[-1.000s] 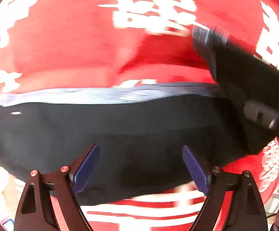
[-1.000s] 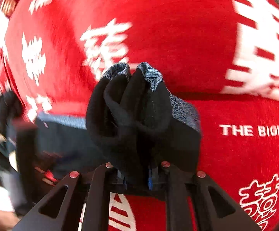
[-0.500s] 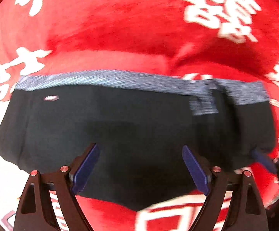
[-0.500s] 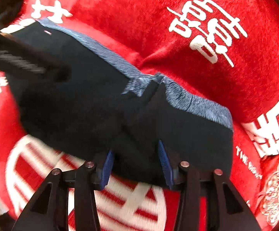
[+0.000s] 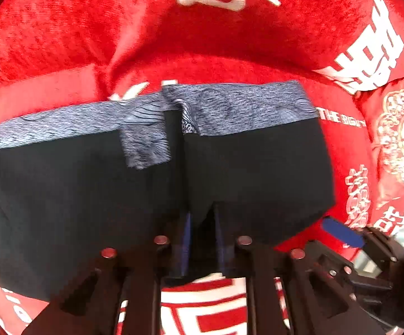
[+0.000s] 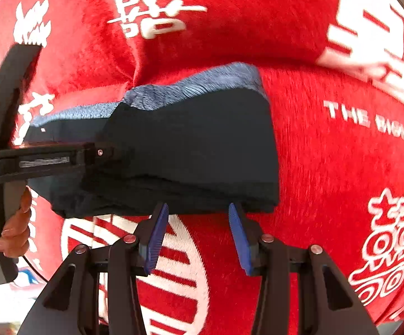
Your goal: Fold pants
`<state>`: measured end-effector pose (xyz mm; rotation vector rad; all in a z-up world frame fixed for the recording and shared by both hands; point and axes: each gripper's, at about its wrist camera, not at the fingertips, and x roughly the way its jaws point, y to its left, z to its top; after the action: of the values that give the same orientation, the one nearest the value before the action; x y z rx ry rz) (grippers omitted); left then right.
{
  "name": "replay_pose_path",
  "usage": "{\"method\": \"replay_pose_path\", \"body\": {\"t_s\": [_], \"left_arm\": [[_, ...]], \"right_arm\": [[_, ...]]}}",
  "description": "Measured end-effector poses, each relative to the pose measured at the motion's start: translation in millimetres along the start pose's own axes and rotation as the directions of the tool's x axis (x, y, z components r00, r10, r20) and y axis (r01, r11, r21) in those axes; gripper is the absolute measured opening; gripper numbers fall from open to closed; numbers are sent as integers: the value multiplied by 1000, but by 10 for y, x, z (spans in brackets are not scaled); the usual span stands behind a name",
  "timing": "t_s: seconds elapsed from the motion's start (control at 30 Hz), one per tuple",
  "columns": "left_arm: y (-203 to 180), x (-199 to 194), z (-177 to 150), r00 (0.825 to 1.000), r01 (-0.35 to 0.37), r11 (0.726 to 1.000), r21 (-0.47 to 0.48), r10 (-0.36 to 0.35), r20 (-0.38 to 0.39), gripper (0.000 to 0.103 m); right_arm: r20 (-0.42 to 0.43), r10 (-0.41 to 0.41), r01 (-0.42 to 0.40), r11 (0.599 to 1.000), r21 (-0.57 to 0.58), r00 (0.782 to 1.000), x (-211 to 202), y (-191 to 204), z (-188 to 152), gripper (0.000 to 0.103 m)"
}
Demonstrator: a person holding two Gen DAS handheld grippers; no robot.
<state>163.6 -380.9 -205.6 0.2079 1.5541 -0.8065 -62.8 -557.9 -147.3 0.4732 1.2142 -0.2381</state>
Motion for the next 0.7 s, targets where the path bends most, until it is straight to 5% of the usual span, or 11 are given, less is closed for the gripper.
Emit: {"method": "replay_pose_path", "body": {"t_s": [0.17,0.5,0.67,0.7], "left_arm": [[-56,139,-141,987,-162,983,81,163,-6,6],[-21,195,-226,985,-169,986,1,168,43,6],[-49,171,-274,979,-190,981,-36,192,72,7],[-30,135,-280,976,-200,978,-60,204,77,20]], "right_arm": [[6,51,-52,998,37,999,-54,-116,39,40],[62,132,-135,990,34,989,-5,-255,598,40],[-42,124,-124,992,1,991,546,-69,887,41],[-64,103,-104,994,-15,993,653,-8,876,42]]}}
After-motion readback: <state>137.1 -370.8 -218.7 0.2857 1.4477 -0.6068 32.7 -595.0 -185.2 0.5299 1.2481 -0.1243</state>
